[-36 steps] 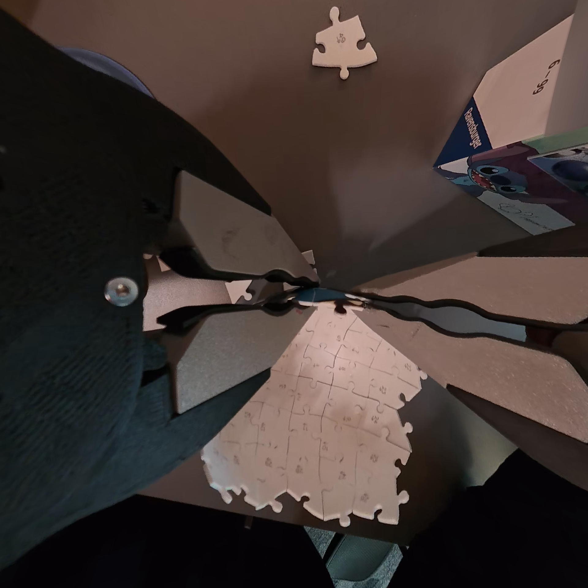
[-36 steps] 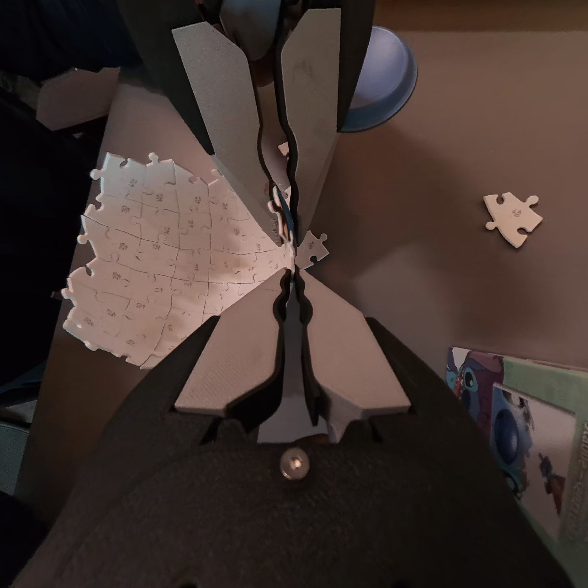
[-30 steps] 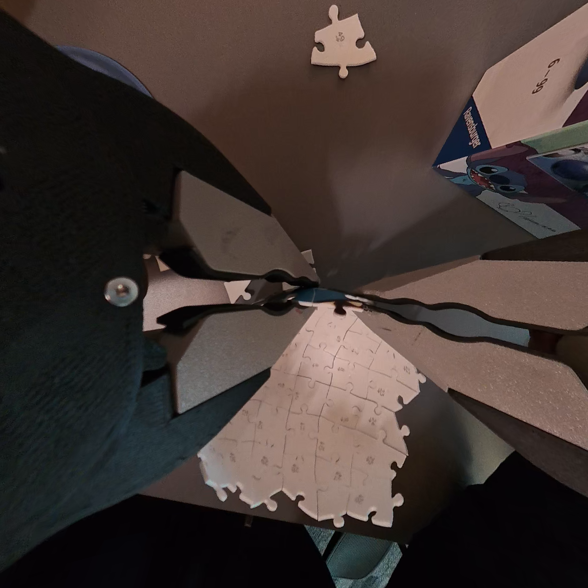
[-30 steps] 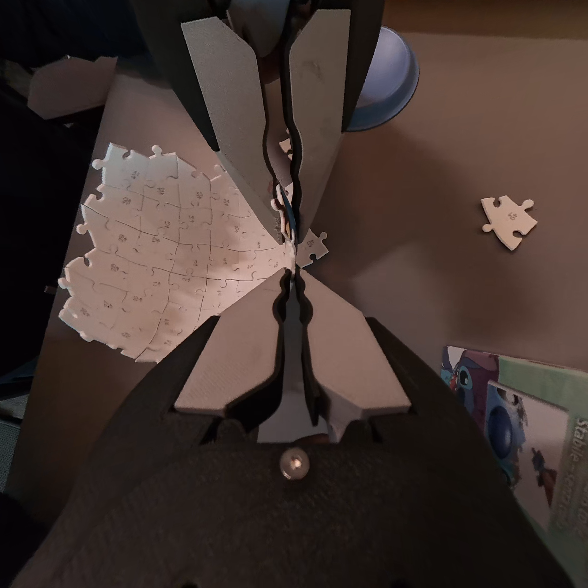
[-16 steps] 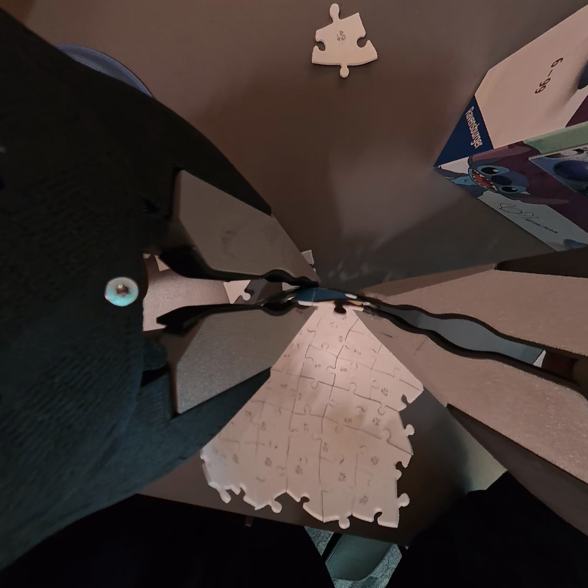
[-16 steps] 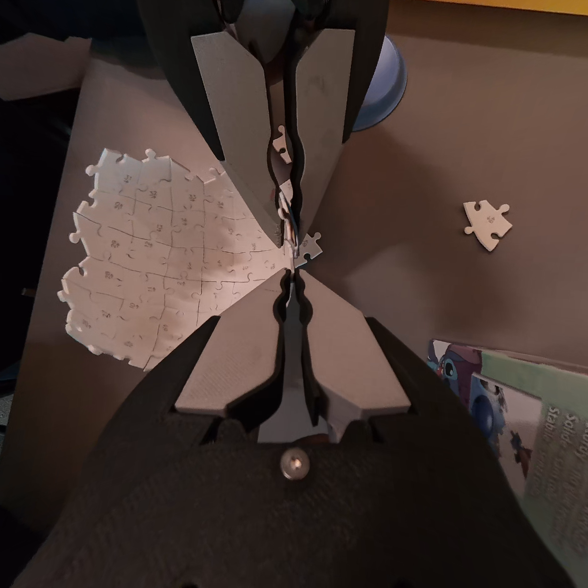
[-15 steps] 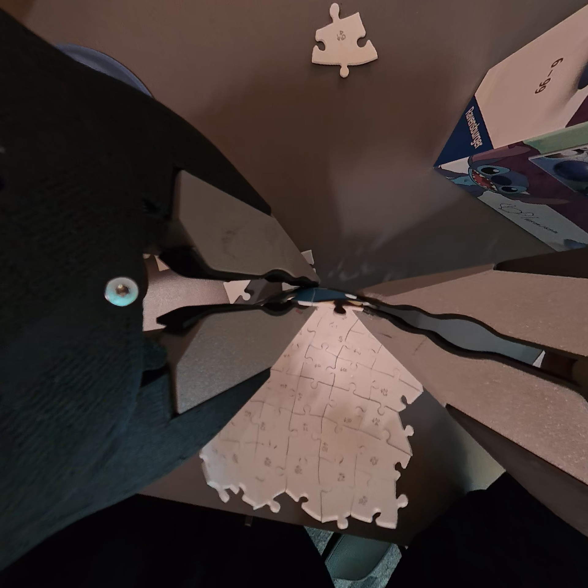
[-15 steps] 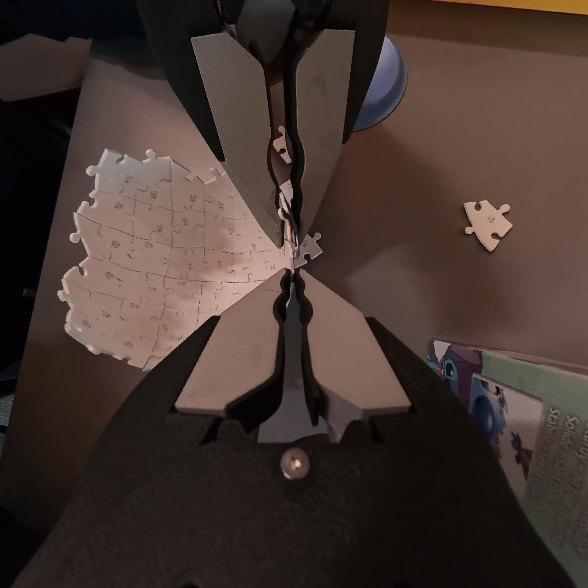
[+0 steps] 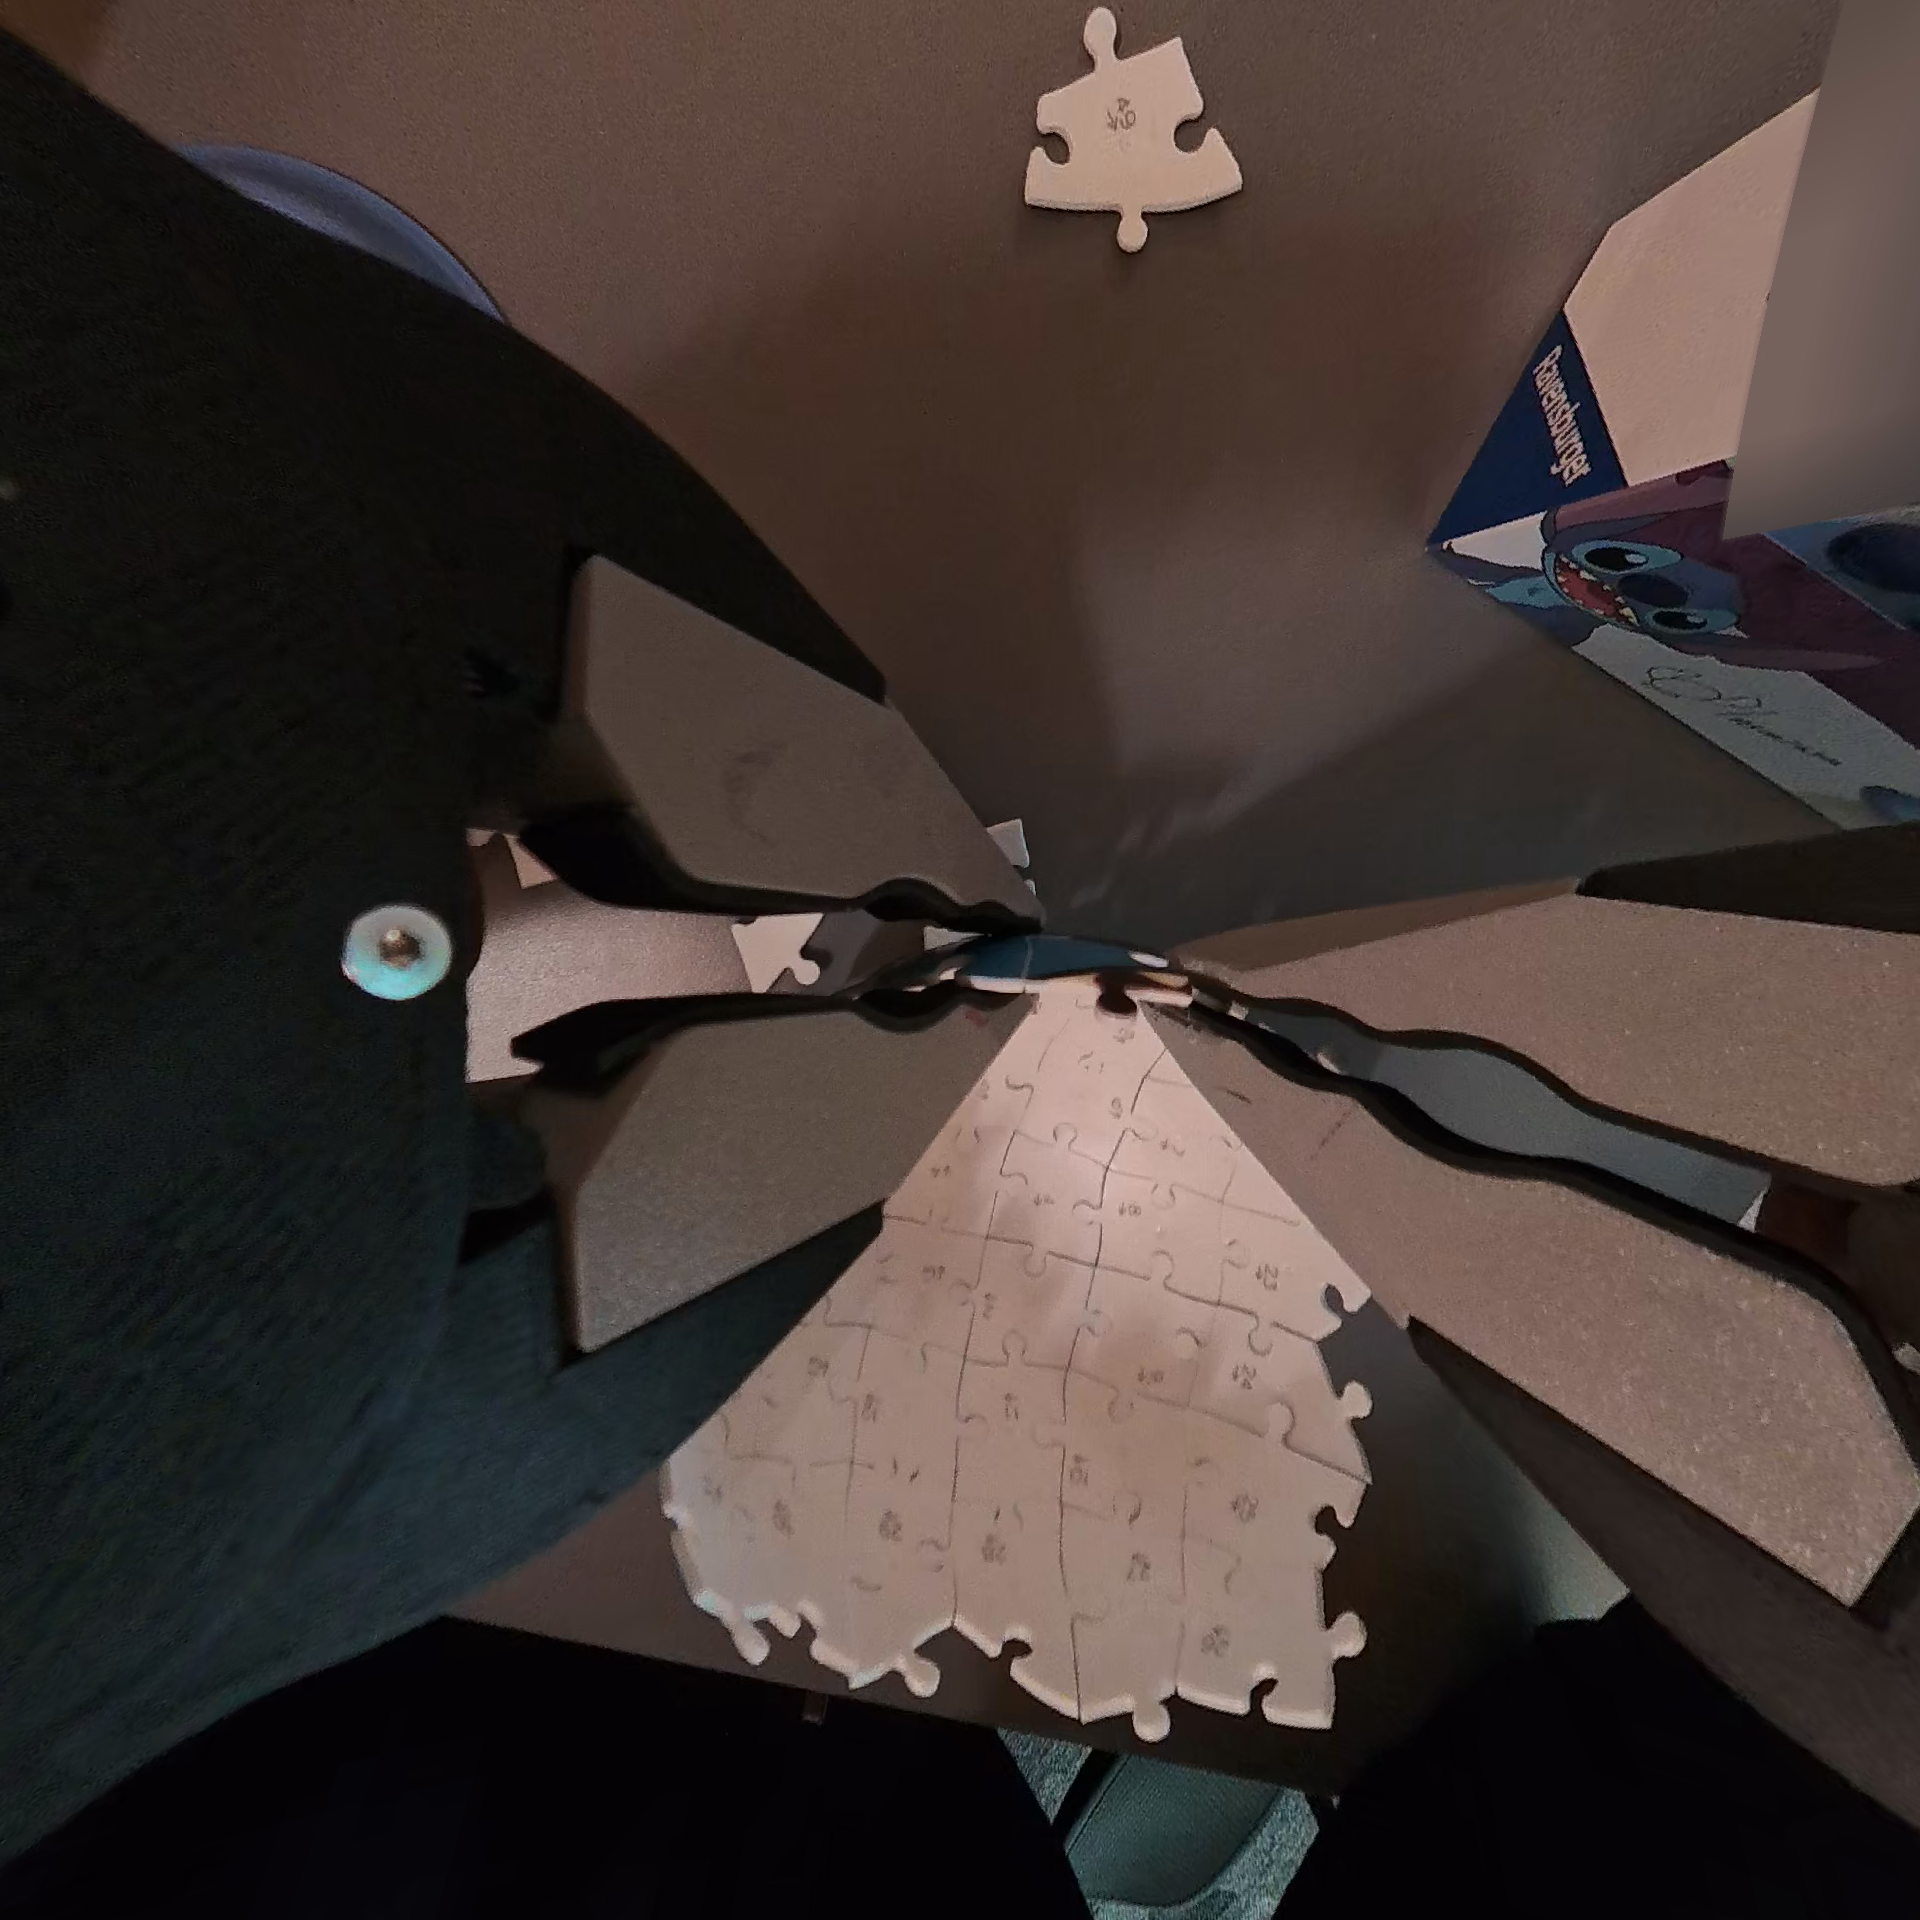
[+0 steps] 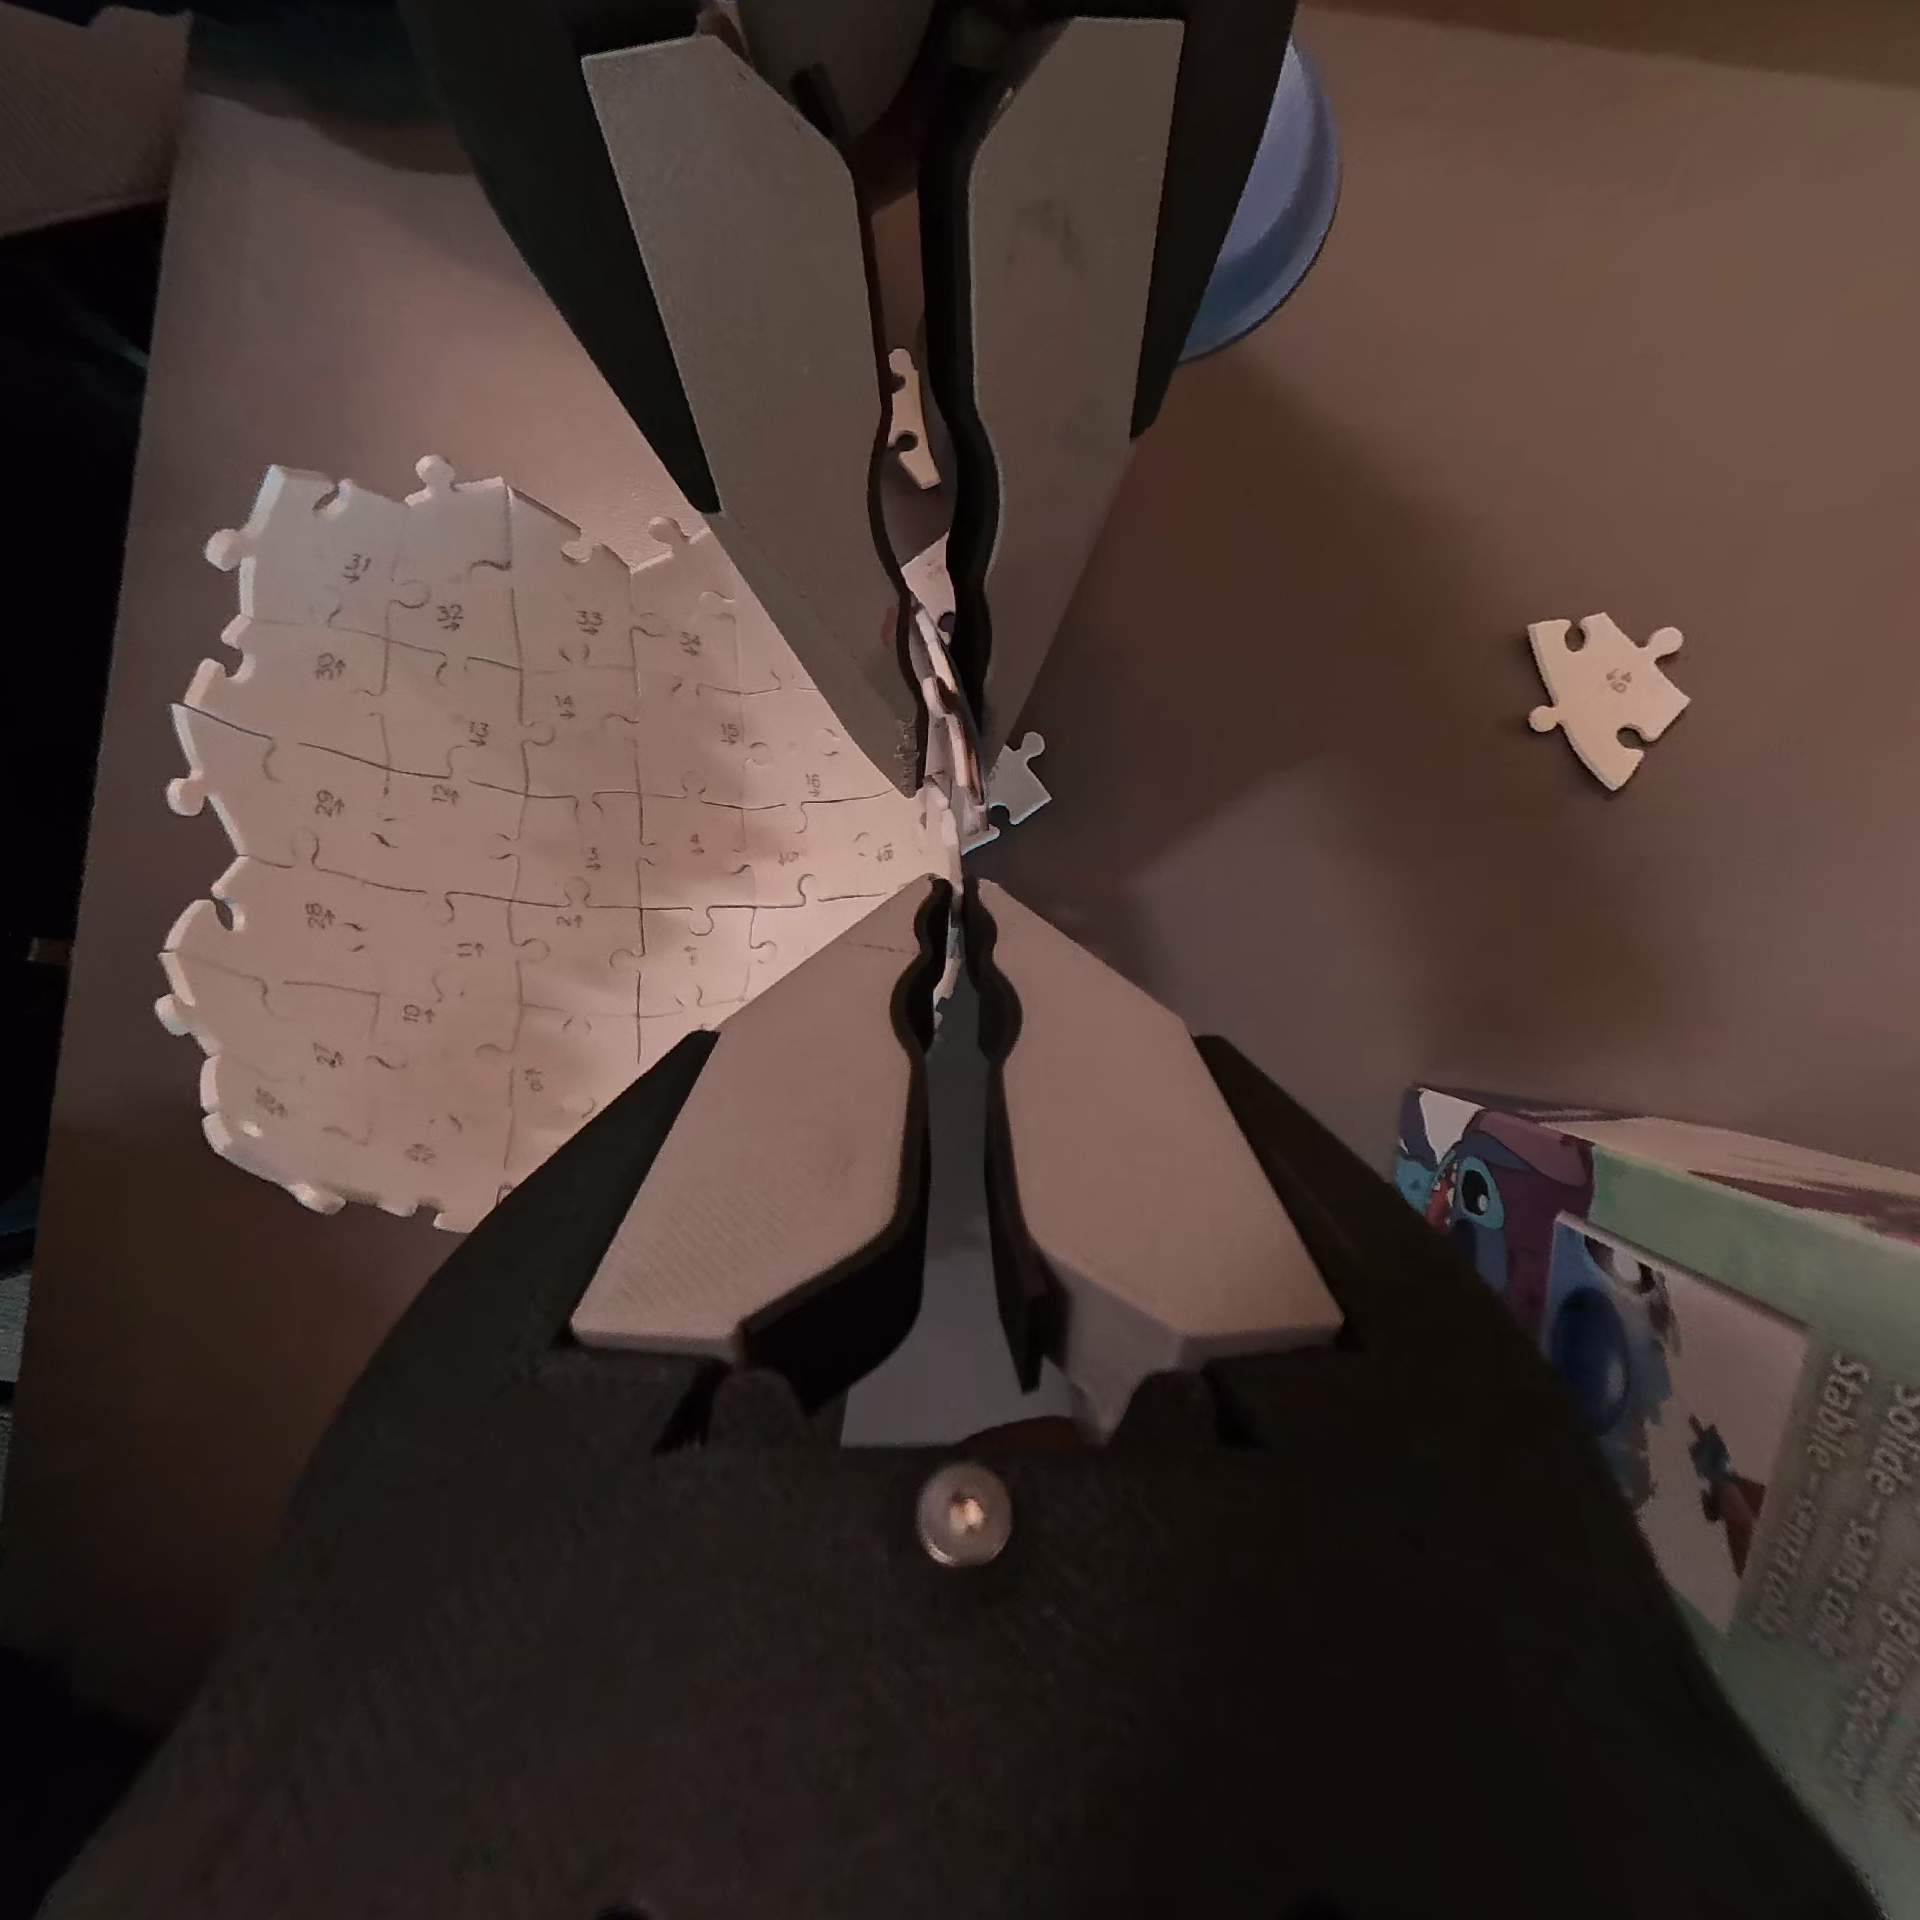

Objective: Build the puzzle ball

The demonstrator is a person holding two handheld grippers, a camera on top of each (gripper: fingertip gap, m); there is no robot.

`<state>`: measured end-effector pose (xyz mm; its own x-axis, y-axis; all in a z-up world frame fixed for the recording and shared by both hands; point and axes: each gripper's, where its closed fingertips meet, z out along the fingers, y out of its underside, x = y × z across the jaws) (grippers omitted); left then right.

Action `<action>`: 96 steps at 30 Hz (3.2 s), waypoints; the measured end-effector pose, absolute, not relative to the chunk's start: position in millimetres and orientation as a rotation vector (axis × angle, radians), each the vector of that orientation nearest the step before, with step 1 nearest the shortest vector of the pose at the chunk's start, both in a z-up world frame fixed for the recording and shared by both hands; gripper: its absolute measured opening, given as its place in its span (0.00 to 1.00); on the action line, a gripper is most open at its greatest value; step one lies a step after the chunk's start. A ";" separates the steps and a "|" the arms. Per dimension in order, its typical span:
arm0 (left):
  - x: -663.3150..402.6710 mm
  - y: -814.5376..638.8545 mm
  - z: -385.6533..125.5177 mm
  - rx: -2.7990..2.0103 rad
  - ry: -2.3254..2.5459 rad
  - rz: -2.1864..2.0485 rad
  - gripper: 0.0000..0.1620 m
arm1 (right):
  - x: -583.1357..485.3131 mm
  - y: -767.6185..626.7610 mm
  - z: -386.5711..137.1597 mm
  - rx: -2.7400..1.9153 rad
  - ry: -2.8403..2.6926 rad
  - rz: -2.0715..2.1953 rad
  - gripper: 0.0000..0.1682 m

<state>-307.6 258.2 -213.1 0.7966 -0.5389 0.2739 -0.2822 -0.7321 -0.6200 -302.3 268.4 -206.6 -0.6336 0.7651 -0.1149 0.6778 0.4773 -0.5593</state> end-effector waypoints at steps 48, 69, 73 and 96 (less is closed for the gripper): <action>-303.3 263.8 -219.2 -2.458 0.605 -0.677 0.04 | -298.3 273.7 -213.9 -1.365 -2.566 0.910 0.00; -312.2 265.6 -206.4 -2.442 0.605 -0.553 0.01 | -295.2 269.9 -206.8 -1.326 -2.576 0.942 0.00; -309.0 265.7 -208.3 -2.443 0.603 -0.596 0.01 | -293.8 272.1 -203.7 -1.322 -2.570 0.931 0.00; -292.2 256.9 -223.0 -2.477 0.614 -0.730 0.01 | -280.2 266.9 -208.0 -1.309 -2.649 0.906 0.00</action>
